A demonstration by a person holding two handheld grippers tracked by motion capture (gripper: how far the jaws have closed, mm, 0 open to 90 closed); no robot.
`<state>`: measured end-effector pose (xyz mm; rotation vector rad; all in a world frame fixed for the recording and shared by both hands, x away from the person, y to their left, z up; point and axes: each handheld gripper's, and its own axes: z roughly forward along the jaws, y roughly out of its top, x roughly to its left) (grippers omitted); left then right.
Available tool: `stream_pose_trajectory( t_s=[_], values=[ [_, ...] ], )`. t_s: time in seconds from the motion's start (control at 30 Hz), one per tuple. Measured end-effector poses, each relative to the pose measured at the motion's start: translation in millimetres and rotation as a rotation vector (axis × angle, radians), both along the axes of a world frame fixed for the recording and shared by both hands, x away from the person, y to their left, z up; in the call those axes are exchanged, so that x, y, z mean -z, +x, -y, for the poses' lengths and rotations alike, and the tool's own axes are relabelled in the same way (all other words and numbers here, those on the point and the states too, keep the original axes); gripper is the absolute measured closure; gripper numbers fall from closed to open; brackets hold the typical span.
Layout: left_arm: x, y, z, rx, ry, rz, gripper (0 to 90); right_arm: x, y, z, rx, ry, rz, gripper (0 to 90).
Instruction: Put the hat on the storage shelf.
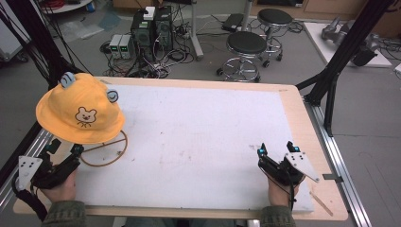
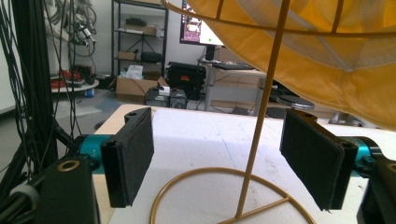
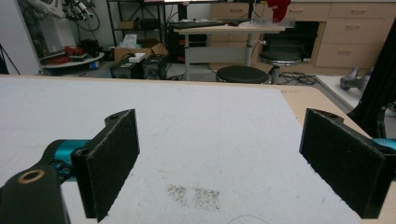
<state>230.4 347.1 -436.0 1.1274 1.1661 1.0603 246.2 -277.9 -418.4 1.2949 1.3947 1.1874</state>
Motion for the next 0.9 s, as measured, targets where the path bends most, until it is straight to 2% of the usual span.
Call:
stream_pose_trajectory(
  t_s=[0.9],
  values=[
    [0.6, 0.3, -0.4, -0.003, -0.002, -0.004, 26.2, 4.7, 1.4, 0.4, -0.006, 0.022, -0.023, 10.7]
  ],
)
